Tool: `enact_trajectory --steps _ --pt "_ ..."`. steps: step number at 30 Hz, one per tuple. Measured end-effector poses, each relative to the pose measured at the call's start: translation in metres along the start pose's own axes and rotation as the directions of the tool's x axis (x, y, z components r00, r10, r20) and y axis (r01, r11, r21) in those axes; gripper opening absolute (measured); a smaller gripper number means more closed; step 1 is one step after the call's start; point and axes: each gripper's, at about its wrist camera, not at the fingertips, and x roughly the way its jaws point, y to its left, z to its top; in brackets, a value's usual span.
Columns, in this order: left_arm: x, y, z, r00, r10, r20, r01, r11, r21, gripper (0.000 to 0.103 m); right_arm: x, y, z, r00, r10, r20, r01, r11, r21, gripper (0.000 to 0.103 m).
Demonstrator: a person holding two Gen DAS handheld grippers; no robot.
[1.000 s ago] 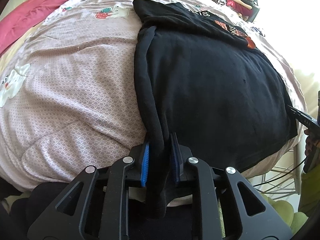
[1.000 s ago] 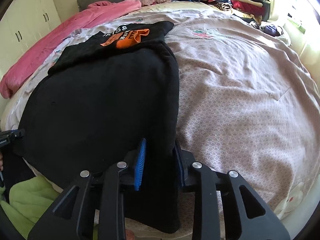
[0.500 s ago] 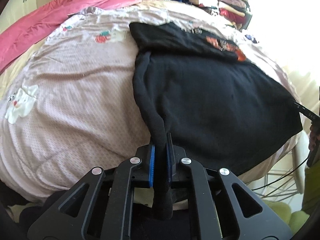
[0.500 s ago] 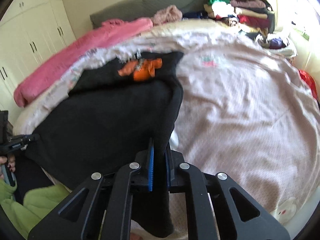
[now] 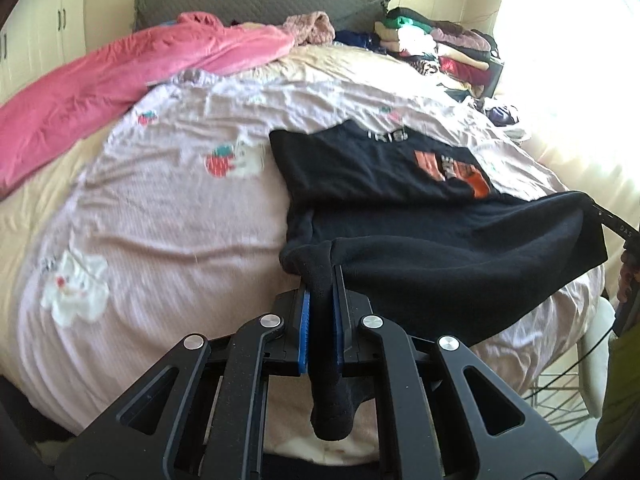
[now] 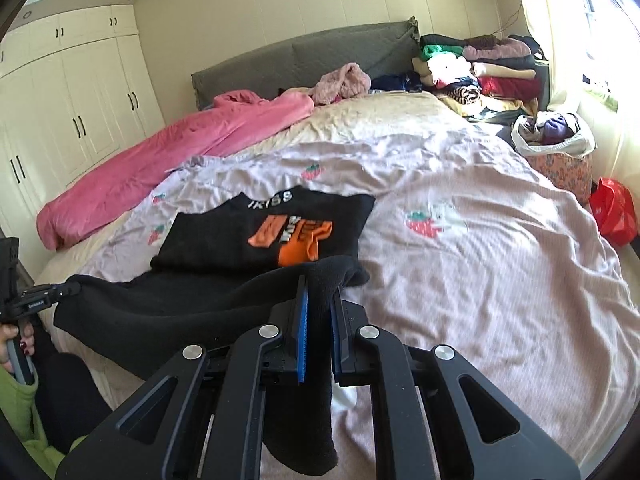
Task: Fold small clothes
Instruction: 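Lift the hem with both grippers and fold it toward the collar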
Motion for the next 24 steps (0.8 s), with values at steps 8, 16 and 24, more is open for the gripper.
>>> enact_trajectory --steps 8,16,24 --pt "0.003 -0.007 0.022 0.999 0.04 0.035 -0.041 0.999 0.033 0.003 0.007 -0.004 0.018 1.0 -0.001 0.023 0.001 1.0 0.021 0.008" --pt "0.01 -0.005 0.04 0.997 0.052 0.058 -0.054 0.998 0.024 0.003 0.017 -0.005 0.03 0.999 -0.017 0.035 0.016 1.0 0.02 0.008" --pt "0.019 0.0 0.055 0.996 0.059 0.073 -0.06 0.998 0.012 0.003 0.028 -0.008 0.04 0.999 -0.03 0.044 0.029 0.999 0.025 0.008"
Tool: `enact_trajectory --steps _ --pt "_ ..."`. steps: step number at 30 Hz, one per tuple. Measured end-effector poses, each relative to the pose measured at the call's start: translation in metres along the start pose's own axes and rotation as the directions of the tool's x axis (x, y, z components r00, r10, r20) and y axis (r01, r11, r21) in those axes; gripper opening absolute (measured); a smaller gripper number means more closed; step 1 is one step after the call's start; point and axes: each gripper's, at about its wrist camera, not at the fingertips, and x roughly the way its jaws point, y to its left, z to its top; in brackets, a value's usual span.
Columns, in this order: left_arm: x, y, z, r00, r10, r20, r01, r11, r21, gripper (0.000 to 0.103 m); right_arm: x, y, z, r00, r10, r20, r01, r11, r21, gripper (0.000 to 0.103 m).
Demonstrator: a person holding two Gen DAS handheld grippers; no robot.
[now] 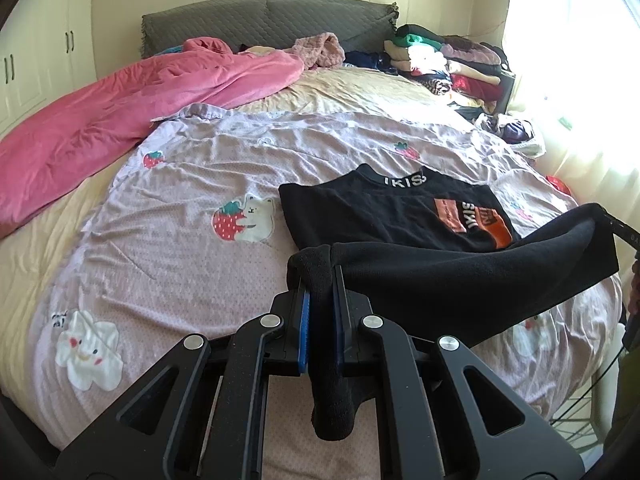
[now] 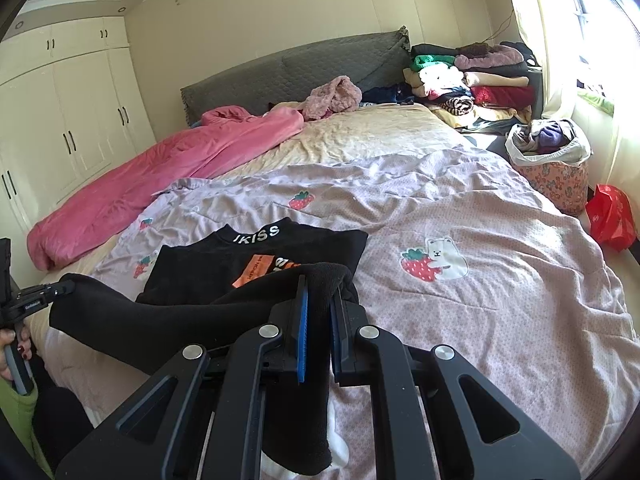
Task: Fold small clothes
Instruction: 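Lift the hem with both grippers and fold it toward the collar, then lower the hem onto the body and open both grippers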
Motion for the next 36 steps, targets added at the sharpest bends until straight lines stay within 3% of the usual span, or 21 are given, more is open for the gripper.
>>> enact_trajectory --steps 12,19,32,36 --pt "0.027 0.003 0.027 1.0 0.017 0.024 -0.016 1.0 -0.022 0.003 0.037 -0.008 0.016 0.999 -0.035 -0.007 0.035 0.999 0.012 0.008" --pt "0.062 0.005 0.046 0.998 0.064 0.024 -0.064 0.998 -0.019 0.003 0.072 -0.014 0.03 0.998 -0.06 -0.024 0.061 0.998 0.0 0.008" --pt "0.145 0.012 0.048 0.994 0.097 -0.049 -0.102 0.986 -0.133 0.004 0.17 -0.03 0.022 0.969 -0.165 -0.184 0.166 0.986 -0.01 0.008" --pt "0.155 0.021 0.043 0.997 0.064 -0.049 -0.071 0.985 -0.159 0.006 0.186 -0.036 0.016 0.962 -0.162 -0.222 0.166 0.986 0.001 0.012"
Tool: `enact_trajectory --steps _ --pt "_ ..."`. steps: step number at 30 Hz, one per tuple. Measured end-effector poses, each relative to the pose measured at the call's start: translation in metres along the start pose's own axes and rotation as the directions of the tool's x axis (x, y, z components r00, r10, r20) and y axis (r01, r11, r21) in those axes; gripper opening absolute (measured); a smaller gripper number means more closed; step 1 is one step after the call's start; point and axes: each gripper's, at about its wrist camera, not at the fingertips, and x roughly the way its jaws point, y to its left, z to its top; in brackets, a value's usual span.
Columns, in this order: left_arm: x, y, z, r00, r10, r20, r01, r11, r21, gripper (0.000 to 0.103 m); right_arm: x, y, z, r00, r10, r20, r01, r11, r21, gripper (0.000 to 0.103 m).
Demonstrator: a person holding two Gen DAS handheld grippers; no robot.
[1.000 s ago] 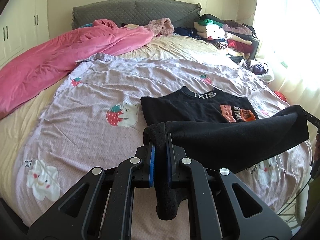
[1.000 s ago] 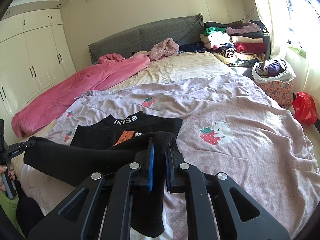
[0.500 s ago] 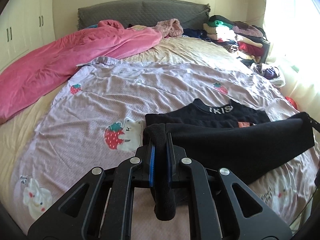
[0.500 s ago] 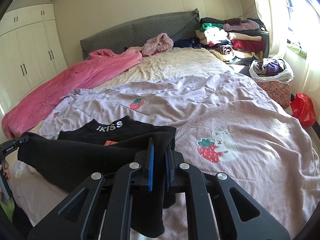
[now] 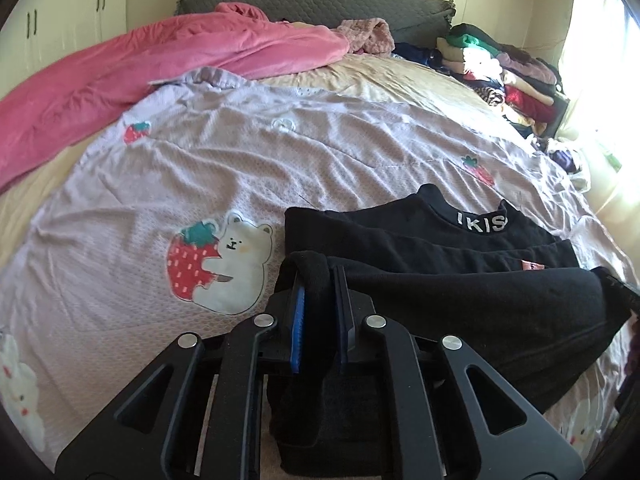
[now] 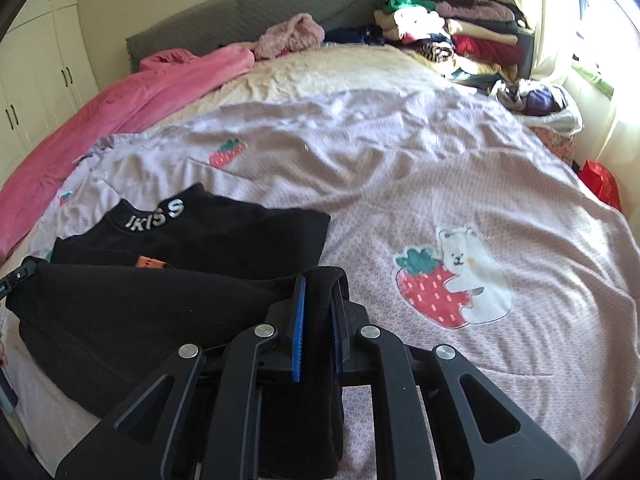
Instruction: Fold small clothes
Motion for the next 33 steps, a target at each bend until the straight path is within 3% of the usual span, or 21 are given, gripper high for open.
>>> enact_trajectory --steps 1,2,4,7,11,15,21,24,26,27,28,29,30,33 --pt "-0.001 0.004 -0.001 1.0 -0.015 0.007 0.015 1.0 -0.008 0.01 0.001 0.0 0.0 1.0 0.001 -0.001 -0.001 1.0 0.003 0.015" --pt "-0.003 0.007 -0.002 0.999 -0.029 0.016 0.029 0.999 -0.013 0.022 -0.001 -0.001 0.0 1.0 -0.001 0.006 0.001 1.0 0.008 0.024" --pt "-0.01 0.013 -0.005 0.999 -0.046 0.023 0.047 0.999 -0.023 0.037 -0.006 -0.005 0.0 1.0 -0.018 0.021 0.017 0.999 0.029 0.047" --pt "-0.026 0.021 -0.007 0.995 -0.095 0.034 0.097 0.994 -0.049 0.037 -0.03 -0.021 -0.006 0.998 0.009 0.069 -0.016 0.995 0.097 0.047" --pt "-0.047 0.017 -0.015 0.99 -0.137 0.037 0.138 0.99 -0.015 0.037 -0.061 -0.031 -0.019 0.995 0.048 0.092 -0.06 0.99 0.129 0.047" --pt "-0.049 0.011 -0.033 0.982 -0.186 -0.015 0.186 0.982 0.004 0.037 -0.078 -0.025 -0.033 0.992 0.099 0.082 -0.108 0.988 0.109 0.047" --pt "-0.038 0.013 -0.042 0.983 -0.177 -0.052 0.176 0.984 -0.015 0.037 -0.072 -0.008 -0.044 0.989 0.142 0.04 -0.144 0.987 0.074 0.047" --pt "-0.036 0.011 -0.042 0.984 -0.169 -0.049 0.169 0.986 -0.01 0.038 -0.066 -0.002 -0.044 0.988 0.15 0.029 -0.152 0.987 0.06 0.043" --pt "-0.034 0.009 -0.04 0.985 -0.163 -0.05 0.162 0.987 -0.008 0.038 -0.063 0.002 -0.043 0.988 0.155 0.021 -0.155 0.987 0.044 0.02" --pt "-0.033 0.009 -0.039 0.985 -0.163 -0.049 0.163 0.987 -0.012 0.037 -0.062 0.004 -0.042 0.988 0.151 0.02 -0.152 0.988 0.036 0.014" --pt "-0.033 0.008 -0.036 0.986 -0.162 -0.048 0.162 0.987 -0.013 0.028 -0.061 0.005 -0.041 0.988 0.151 0.022 -0.152 0.988 0.031 0.01" --pt "-0.032 0.007 -0.034 0.987 -0.156 -0.046 0.155 0.988 -0.008 0.009 -0.062 0.006 -0.039 0.988 0.153 0.029 -0.153 0.988 0.029 0.009" --pt "-0.032 0.006 -0.031 0.988 -0.149 -0.043 0.149 0.989 -0.004 0.004 -0.062 0.007 -0.036 0.987 0.16 0.034 -0.161 0.987 0.025 0.009" --pt "-0.032 0.006 -0.02 0.983 -0.176 -0.049 0.175 0.984 -0.011 0.002 -0.062 0.005 -0.024 0.983 0.175 0.049 -0.177 0.984 0.02 0.009"
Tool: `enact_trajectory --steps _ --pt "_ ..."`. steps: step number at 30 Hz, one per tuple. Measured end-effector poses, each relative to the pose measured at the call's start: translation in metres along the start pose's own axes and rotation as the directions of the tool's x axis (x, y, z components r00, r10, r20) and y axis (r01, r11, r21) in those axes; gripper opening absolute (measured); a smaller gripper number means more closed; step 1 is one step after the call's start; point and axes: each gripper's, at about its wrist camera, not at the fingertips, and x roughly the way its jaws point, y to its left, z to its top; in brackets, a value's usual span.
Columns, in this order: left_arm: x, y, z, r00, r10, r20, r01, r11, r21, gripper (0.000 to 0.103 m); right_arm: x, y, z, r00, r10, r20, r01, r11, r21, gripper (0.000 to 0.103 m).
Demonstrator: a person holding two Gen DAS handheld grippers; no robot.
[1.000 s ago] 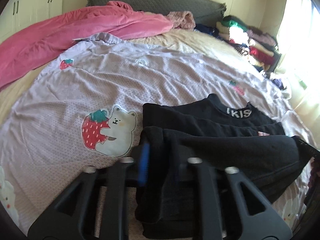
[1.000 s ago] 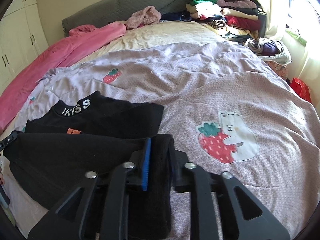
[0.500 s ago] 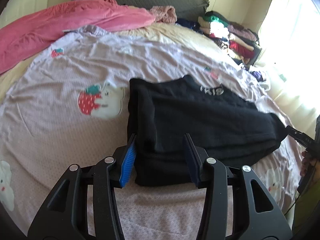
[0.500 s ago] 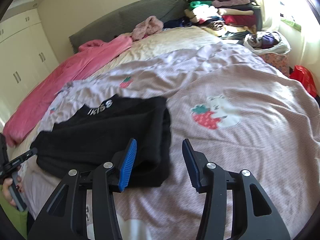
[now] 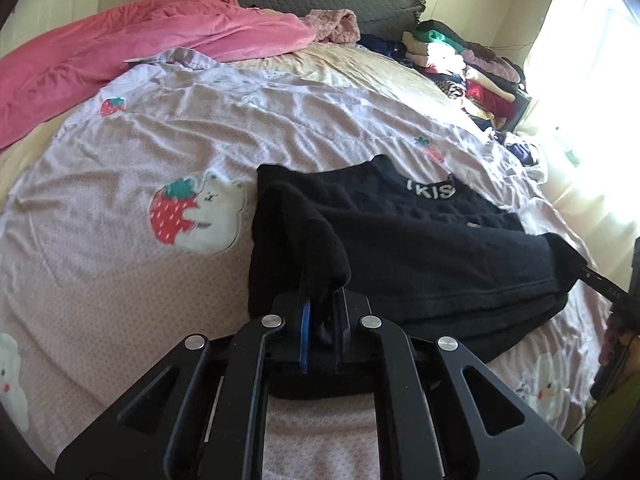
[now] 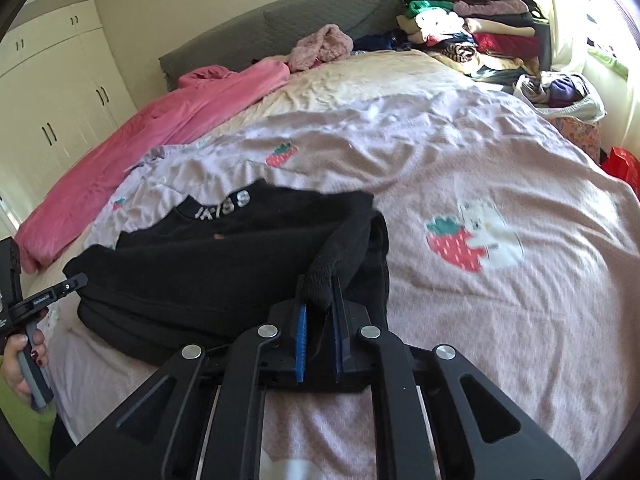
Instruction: Fold small clothes
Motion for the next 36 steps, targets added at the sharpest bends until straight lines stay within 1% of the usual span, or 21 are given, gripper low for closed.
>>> enact_trajectory --steps 3,5,7,9,12,13,14,15,16,17,19,20,22,24,25,26,28,29,31,33,36 --pt "-0.001 -0.001 0.014 1.0 -0.005 0.014 0.005 1.0 -0.016 0.002 -0.004 -0.004 0.023 0.999 0.004 0.041 -0.004 1.0 -0.004 0.009" --pt "0.0 0.001 0.028 1.0 -0.015 0.026 0.016 0.999 -0.049 0.002 -0.004 -0.009 0.042 0.998 0.013 0.069 -0.014 1.0 0.011 0.009" --pt "0.006 0.006 0.044 0.999 -0.025 0.036 0.029 0.995 -0.097 0.002 0.001 -0.014 0.056 0.997 0.01 0.072 -0.012 1.0 0.024 0.009" --pt "0.013 0.009 0.058 0.999 -0.024 0.045 0.03 0.991 -0.132 0.002 0.015 -0.017 0.071 0.998 -0.008 0.06 0.007 1.0 0.027 0.009" --pt "0.028 0.011 0.076 0.999 0.0 0.045 0.006 0.989 -0.147 0.003 0.04 -0.023 0.084 0.999 -0.027 0.031 0.026 0.999 0.04 0.009" --pt "0.034 0.014 0.082 0.999 0.005 0.05 0.004 0.987 -0.163 0.006 0.049 -0.025 0.087 0.999 -0.032 0.016 0.031 0.998 0.05 0.01" --pt "0.037 0.016 0.085 0.999 0.002 0.05 0.007 0.984 -0.179 0.008 0.059 -0.028 0.09 0.998 -0.056 -0.001 0.056 0.997 0.061 0.012" --pt "0.042 0.022 0.087 0.999 -0.009 0.043 0.018 0.977 -0.213 0.01 0.066 -0.031 0.093 0.997 -0.07 -0.011 0.071 0.995 0.075 0.015" --pt "0.044 0.027 0.088 0.999 -0.023 0.045 0.034 0.969 -0.244 0.014 0.072 -0.035 0.094 0.997 -0.073 -0.015 0.074 0.993 0.095 0.018" --pt "0.045 0.035 0.087 0.998 -0.033 0.056 0.048 0.958 -0.284 0.023 0.076 -0.039 0.096 0.997 -0.082 -0.011 0.083 0.99 0.119 0.018" --pt "0.038 0.044 0.083 0.995 -0.01 0.095 0.039 0.949 -0.313 0.033 0.075 -0.045 0.097 0.995 -0.098 0.009 0.096 0.984 0.151 0.022" --pt "0.033 0.051 0.078 0.994 0.004 0.113 0.033 0.943 -0.33 0.033 0.071 -0.047 0.095 0.994 -0.102 0.025 0.097 0.982 0.159 0.025" --pt "0.03 0.06 0.069 0.994 0.018 0.109 0.022 0.936 -0.35 0.033 0.062 -0.047 0.091 0.993 -0.111 0.047 0.103 0.984 0.149 0.026" --pt "0.028 0.065 0.059 0.995 0.038 0.092 -0.004 0.941 -0.338 0.033 0.049 -0.043 0.083 0.988 -0.133 0.073 0.125 0.987 0.106 0.03" --pt "0.03 0.065 0.052 0.995 0.055 0.078 -0.027 0.946 -0.323 0.033 0.043 -0.041 0.077 0.986 -0.147 0.083 0.141 0.987 0.075 0.033" --pt "0.031 0.065 0.047 0.996 0.056 0.065 -0.033 0.949 -0.315 0.033 0.041 -0.04 0.073 0.984 -0.156 0.082 0.151 0.987 0.058 0.035" --pt "0.037 0.067 0.036 0.999 0.046 0.026 -0.035 0.95 -0.31 0.033 0.039 -0.036 0.063 0.983 -0.169 0.065 0.168 0.986 0.017 0.036" --pt "0.04 0.068 0.034 0.999 0.047 0.011 -0.041 0.952 -0.304 0.033 0.041 -0.034 0.057 0.982 -0.183 0.045 0.184 0.983 -0.012 0.039" --pt "0.041 0.068 0.026 0.998 0.064 -0.015 -0.066 0.956 -0.284 0.035 0.047 -0.031 0.047 0.981 -0.195 0.008 0.195 0.98 -0.035 0.041" --pt "0.04 0.069 0.019 0.999 0.035 -0.029 -0.041 0.958 -0.283 0.038 0.054 -0.031 0.037 0.986 -0.165 -0.036 0.164 0.986 -0.02 0.042" --pt "0.039 0.066 0.011 0.999 0.019 -0.033 -0.027 0.963 -0.267 0.04 0.062 -0.033 0.025 0.99 -0.122 -0.063 0.124 0.992 0.027 0.044"
